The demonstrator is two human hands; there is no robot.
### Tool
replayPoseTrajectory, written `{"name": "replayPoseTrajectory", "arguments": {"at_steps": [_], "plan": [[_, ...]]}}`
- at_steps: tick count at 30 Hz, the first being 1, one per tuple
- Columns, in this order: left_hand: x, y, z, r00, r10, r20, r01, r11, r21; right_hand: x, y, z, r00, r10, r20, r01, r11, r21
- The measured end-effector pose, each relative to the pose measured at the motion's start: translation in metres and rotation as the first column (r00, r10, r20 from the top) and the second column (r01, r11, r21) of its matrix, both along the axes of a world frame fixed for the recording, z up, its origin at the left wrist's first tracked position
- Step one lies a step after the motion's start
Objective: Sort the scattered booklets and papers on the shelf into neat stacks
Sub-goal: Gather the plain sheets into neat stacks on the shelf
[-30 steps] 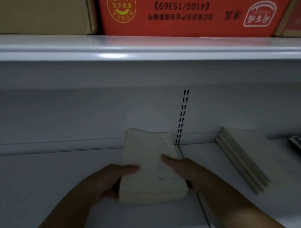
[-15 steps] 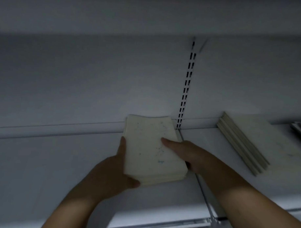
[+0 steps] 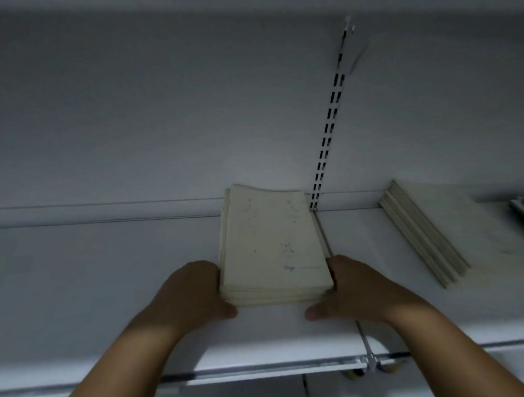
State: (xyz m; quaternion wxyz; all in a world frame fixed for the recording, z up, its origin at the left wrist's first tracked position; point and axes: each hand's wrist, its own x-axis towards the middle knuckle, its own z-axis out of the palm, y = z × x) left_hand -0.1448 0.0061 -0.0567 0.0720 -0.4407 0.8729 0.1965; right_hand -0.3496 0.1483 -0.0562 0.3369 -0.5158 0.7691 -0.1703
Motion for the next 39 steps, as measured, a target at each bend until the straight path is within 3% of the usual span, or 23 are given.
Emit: {"name": "replayPoseTrajectory", "arguments": {"at_steps": [2,4,15,18,25,27,28,30,32,34,36,37,39], "plan": [[-0.001,0.0,-0.001,0.998,-0.005,-0.06,0.005,1.0,0.005,0.005,-0.006,-0.003,0.989,-0.002,-0.149,-0.003,0.999,-0.034],[-0.001,-0.001,0.0,0.995,-0.012,-0.103,0.012,1.0,0.003,0.006,-0.011,-0.008,0.98,-0.023,-0.198,0.004,0.995,-0.096],[0.002,0.003,-0.004,0.986,-0.001,-0.168,0.006,0.999,0.033,0.001,-0.007,-0.005,0.994,0.007,-0.111,-0.025,0.986,-0.167],[0.009,0.007,-0.008,0.974,-0.038,-0.222,0.049,0.998,0.047,0.0,-0.006,-0.003,0.985,0.048,-0.167,-0.069,0.99,-0.123],[0.008,0.005,-0.01,0.956,-0.088,-0.28,0.097,0.995,0.021,-0.004,-0.009,-0.011,0.993,0.047,-0.111,-0.07,0.975,-0.211],[0.009,0.003,-0.008,0.955,-0.057,-0.292,0.085,0.993,0.084,-0.004,-0.007,-0.012,0.995,0.032,-0.1,-0.051,0.979,-0.195],[0.011,-0.001,-0.006,0.958,-0.03,-0.285,0.086,0.979,0.185,-0.005,-0.006,-0.01,0.997,0.024,-0.069,-0.038,0.98,-0.198],[0.022,-0.015,0.001,0.967,-0.025,-0.253,0.126,0.912,0.389,-0.007,0.001,-0.003,0.996,0.025,0.09,-0.01,0.986,-0.165],[0.03,-0.022,0.011,0.957,0.016,-0.288,0.134,0.859,0.493,-0.009,0.005,0.005,0.961,-0.001,0.276,0.05,0.984,-0.169],[0.023,-0.023,0.019,0.861,0.3,-0.412,0.015,0.793,0.609,-0.011,-0.001,0.005,0.897,-0.092,0.432,0.206,0.952,-0.225],[-0.002,-0.022,0.021,0.644,0.609,-0.464,-0.032,0.627,0.779,-0.01,-0.017,-0.001,0.801,-0.19,0.568,0.385,0.89,-0.245],[-0.016,-0.016,0.025,0.54,0.711,-0.45,-0.028,0.55,0.835,-0.008,-0.026,-0.003,0.761,-0.236,0.604,0.45,0.863,-0.23],[-0.031,-0.009,0.028,0.457,0.78,-0.428,-0.013,0.487,0.873,-0.001,-0.042,-0.005,0.735,-0.297,0.61,0.507,0.838,-0.203]]}}
